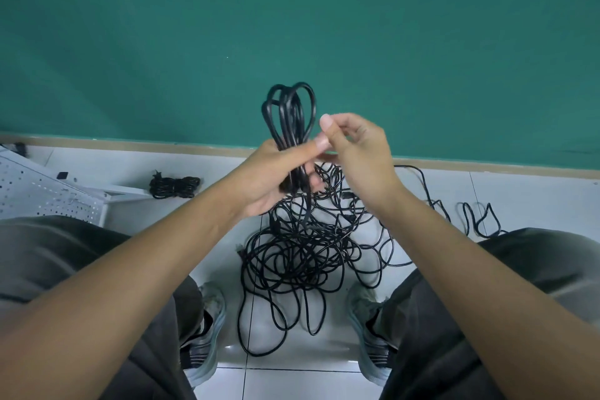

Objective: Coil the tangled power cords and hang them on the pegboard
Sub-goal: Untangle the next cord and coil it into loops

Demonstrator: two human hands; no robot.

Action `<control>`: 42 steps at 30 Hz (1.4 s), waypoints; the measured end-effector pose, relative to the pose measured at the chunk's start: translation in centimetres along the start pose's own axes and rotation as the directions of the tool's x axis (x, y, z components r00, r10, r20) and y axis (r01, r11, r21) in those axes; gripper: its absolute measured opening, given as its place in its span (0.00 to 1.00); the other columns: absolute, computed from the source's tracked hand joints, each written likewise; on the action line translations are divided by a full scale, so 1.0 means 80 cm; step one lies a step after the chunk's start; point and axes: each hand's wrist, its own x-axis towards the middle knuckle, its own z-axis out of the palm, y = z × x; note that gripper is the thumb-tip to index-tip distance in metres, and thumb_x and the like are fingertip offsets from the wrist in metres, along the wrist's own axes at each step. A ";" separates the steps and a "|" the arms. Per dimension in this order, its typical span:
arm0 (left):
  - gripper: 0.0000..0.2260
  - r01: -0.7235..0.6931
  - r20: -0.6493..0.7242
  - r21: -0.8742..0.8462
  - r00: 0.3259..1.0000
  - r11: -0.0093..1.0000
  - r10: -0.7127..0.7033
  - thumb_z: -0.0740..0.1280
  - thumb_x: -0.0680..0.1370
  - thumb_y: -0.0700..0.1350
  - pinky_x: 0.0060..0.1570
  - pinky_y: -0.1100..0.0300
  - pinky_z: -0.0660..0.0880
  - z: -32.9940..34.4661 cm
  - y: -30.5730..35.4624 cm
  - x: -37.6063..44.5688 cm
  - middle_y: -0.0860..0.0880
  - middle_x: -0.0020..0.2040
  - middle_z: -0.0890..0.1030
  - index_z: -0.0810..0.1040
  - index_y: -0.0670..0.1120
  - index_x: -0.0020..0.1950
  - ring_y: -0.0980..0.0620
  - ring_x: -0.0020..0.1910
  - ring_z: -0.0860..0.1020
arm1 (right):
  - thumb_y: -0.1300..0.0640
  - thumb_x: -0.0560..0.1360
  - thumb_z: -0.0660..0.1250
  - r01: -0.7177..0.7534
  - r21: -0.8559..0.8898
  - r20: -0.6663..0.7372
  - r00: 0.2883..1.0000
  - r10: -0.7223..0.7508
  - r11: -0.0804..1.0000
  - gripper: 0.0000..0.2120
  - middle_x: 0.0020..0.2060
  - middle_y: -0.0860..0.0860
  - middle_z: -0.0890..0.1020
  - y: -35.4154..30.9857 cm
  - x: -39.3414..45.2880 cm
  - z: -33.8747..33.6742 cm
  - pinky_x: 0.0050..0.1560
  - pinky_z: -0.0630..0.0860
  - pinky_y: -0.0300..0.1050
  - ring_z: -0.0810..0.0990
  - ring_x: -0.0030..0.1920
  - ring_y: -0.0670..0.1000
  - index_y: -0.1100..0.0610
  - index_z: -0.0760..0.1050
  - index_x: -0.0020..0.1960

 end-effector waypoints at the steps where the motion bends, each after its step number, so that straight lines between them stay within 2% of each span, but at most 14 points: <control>1: 0.16 -0.013 -0.043 -0.046 0.999 0.999 0.011 0.73 0.75 0.55 0.46 0.56 0.80 -0.004 0.005 0.002 0.51 0.32 0.73 0.78 0.42 0.44 0.51 0.35 0.76 | 0.48 0.85 0.61 -0.075 0.025 0.081 0.994 0.073 0.997 0.17 0.46 0.57 0.86 0.002 -0.006 0.006 0.52 0.85 0.52 0.86 0.45 0.55 0.61 0.79 0.56; 4: 0.14 -0.075 -0.228 -0.181 0.973 0.981 0.032 0.73 0.75 0.56 0.39 0.59 0.76 -0.019 0.019 0.008 0.53 0.32 0.73 0.74 0.48 0.42 0.54 0.32 0.74 | 0.32 0.81 0.45 -0.276 -0.097 0.317 0.902 0.293 0.956 0.36 0.52 0.55 0.87 0.015 -0.021 0.019 0.62 0.81 0.53 0.86 0.53 0.53 0.57 0.79 0.63; 6: 0.15 -0.121 -0.381 -0.237 0.924 0.964 0.023 0.74 0.76 0.56 0.38 0.60 0.76 -0.032 0.025 0.012 0.53 0.32 0.73 0.72 0.48 0.45 0.55 0.31 0.74 | 0.27 0.75 0.42 -0.286 -0.181 0.423 0.841 0.337 0.941 0.42 0.51 0.52 0.87 0.023 -0.029 0.026 0.66 0.77 0.53 0.85 0.55 0.49 0.55 0.80 0.62; 8: 0.16 -0.145 -0.524 -0.230 0.852 0.962 0.003 0.75 0.77 0.55 0.38 0.59 0.76 -0.045 0.026 0.017 0.53 0.31 0.74 0.73 0.47 0.44 0.54 0.30 0.75 | 0.29 0.78 0.44 -0.250 -0.234 0.477 0.812 0.335 0.939 0.39 0.49 0.52 0.87 0.021 -0.037 0.030 0.67 0.75 0.51 0.86 0.53 0.50 0.56 0.80 0.60; 11: 0.15 -0.107 -0.644 -0.026 0.762 0.994 0.066 0.74 0.78 0.54 0.36 0.60 0.76 -0.061 0.025 0.019 0.52 0.31 0.76 0.72 0.47 0.43 0.55 0.28 0.76 | 0.49 0.85 0.60 -0.098 -0.265 0.540 0.810 0.231 0.959 0.18 0.41 0.50 0.86 0.017 -0.044 0.028 0.61 0.76 0.47 0.86 0.49 0.52 0.61 0.82 0.52; 12: 0.15 -0.079 -0.633 0.087 0.765 0.993 0.116 0.74 0.79 0.54 0.33 0.62 0.75 -0.065 0.024 0.018 0.51 0.31 0.76 0.72 0.47 0.42 0.55 0.28 0.76 | 0.56 0.84 0.65 -0.044 -0.256 0.537 0.824 0.180 0.966 0.10 0.37 0.47 0.83 0.017 -0.043 0.025 0.58 0.77 0.47 0.84 0.45 0.50 0.58 0.82 0.48; 14: 0.16 -0.036 -0.529 0.319 0.822 0.947 0.210 0.73 0.79 0.52 0.29 0.65 0.72 -0.067 0.018 0.017 0.50 0.31 0.77 0.72 0.46 0.40 0.55 0.26 0.75 | 0.64 0.80 0.68 0.030 -0.256 0.493 0.864 0.103 0.966 0.10 0.33 0.43 0.80 0.016 -0.037 0.016 0.50 0.76 0.44 0.78 0.39 0.46 0.52 0.82 0.44; 17: 0.18 -0.033 -0.334 0.517 0.912 0.855 0.237 0.72 0.80 0.52 0.30 0.65 0.70 -0.060 0.009 0.016 0.52 0.28 0.77 0.73 0.43 0.37 0.55 0.27 0.72 | 0.66 0.81 0.67 0.039 -0.212 0.349 0.936 0.038 0.976 0.11 0.36 0.42 0.85 0.008 -0.025 -0.001 0.49 0.79 0.39 0.78 0.38 0.45 0.51 0.83 0.53; 21: 0.18 -0.060 -0.139 0.477 0.980 0.877 0.143 0.69 0.76 0.59 0.35 0.64 0.69 -0.042 0.008 0.006 0.55 0.30 0.75 0.73 0.45 0.39 0.56 0.30 0.72 | 0.67 0.80 0.68 0.028 -0.119 0.208 0.978 -0.003 0.993 0.07 0.35 0.47 0.86 0.001 -0.013 -0.015 0.51 0.82 0.43 0.84 0.40 0.56 0.56 0.81 0.50; 24: 0.08 -0.050 0.032 0.456 0.999 0.889 0.040 0.72 0.76 0.52 0.40 0.66 0.70 -0.028 0.004 0.000 0.60 0.32 0.73 0.77 0.53 0.39 0.61 0.33 0.72 | 0.65 0.76 0.74 -0.024 -0.083 0.139 0.990 0.036 0.996 0.04 0.33 0.51 0.85 -0.001 -0.009 -0.015 0.48 0.83 0.47 0.84 0.34 0.53 0.60 0.79 0.46; 26: 0.12 -0.012 0.089 0.464 0.995 0.886 -0.033 0.75 0.77 0.45 0.44 0.63 0.69 -0.023 -0.002 0.000 0.57 0.35 0.72 0.80 0.57 0.36 0.58 0.37 0.72 | 0.62 0.73 0.78 -0.037 -0.113 0.087 0.995 0.047 0.993 0.08 0.32 0.52 0.85 0.001 -0.007 -0.013 0.45 0.84 0.47 0.83 0.32 0.51 0.60 0.79 0.43; 31: 0.10 0.063 0.000 0.152 0.998 0.986 -0.064 0.74 0.77 0.47 0.38 0.63 0.75 -0.028 0.006 0.003 0.52 0.33 0.75 0.76 0.49 0.38 0.55 0.35 0.74 | 0.52 0.78 0.73 -0.017 -0.285 0.009 1.000 0.020 0.959 0.08 0.39 0.50 0.86 0.007 -0.005 -0.017 0.47 0.79 0.35 0.85 0.39 0.47 0.56 0.79 0.46; 35: 0.13 0.069 -0.034 -0.052 0.997 0.996 -0.071 0.75 0.74 0.51 0.41 0.63 0.77 -0.040 0.013 0.007 0.53 0.32 0.74 0.78 0.51 0.31 0.55 0.36 0.76 | 0.60 0.80 0.69 -0.011 -0.446 0.096 0.994 0.060 0.895 0.04 0.45 0.45 0.82 0.014 -0.003 -0.020 0.43 0.71 0.24 0.82 0.47 0.46 0.53 0.79 0.53; 42: 0.14 0.162 -0.071 0.017 0.985 0.987 -0.160 0.79 0.72 0.48 0.34 0.63 0.75 -0.031 0.011 0.007 0.52 0.32 0.74 0.75 0.47 0.41 0.55 0.31 0.73 | 0.68 0.78 0.69 0.047 -0.173 -0.048 0.997 -0.056 0.984 0.13 0.38 0.48 0.82 0.008 0.000 -0.014 0.53 0.84 0.55 0.86 0.46 0.56 0.50 0.81 0.46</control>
